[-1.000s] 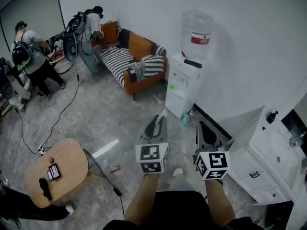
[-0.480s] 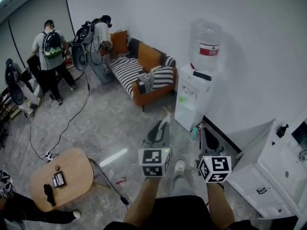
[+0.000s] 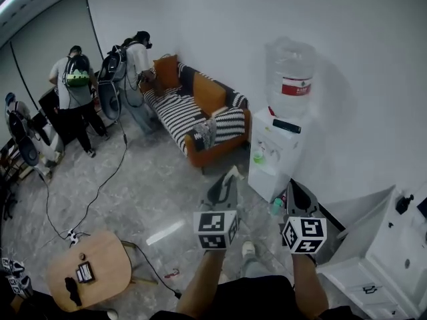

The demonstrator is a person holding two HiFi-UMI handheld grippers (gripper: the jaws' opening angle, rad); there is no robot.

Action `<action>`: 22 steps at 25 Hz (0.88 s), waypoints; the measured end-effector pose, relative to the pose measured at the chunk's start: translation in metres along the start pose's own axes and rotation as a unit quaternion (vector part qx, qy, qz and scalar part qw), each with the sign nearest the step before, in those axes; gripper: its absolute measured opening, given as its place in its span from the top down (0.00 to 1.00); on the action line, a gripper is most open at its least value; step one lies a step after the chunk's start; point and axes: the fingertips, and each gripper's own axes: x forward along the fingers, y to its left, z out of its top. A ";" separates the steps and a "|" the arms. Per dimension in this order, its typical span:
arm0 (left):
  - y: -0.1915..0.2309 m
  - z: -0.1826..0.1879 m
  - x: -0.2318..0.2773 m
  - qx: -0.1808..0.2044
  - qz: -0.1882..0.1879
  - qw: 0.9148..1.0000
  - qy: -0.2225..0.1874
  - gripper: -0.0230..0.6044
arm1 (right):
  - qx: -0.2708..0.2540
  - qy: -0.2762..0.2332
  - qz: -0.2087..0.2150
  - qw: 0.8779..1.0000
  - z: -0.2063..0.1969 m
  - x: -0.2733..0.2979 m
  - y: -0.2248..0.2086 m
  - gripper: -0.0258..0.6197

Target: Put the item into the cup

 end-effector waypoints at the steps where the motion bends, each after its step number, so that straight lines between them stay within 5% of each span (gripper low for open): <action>1: 0.002 0.001 0.010 0.001 -0.001 1.000 0.002 0.85 | 0.002 0.001 0.001 1.000 0.001 0.011 -0.004 0.94; 15: 0.048 0.003 0.152 0.004 -0.003 0.999 0.043 0.85 | 0.031 0.001 0.028 0.999 0.003 0.165 -0.037 0.94; 22: 0.032 0.005 0.247 0.008 -0.044 0.998 0.048 0.85 | 0.020 0.010 0.023 0.999 0.002 0.230 -0.078 0.94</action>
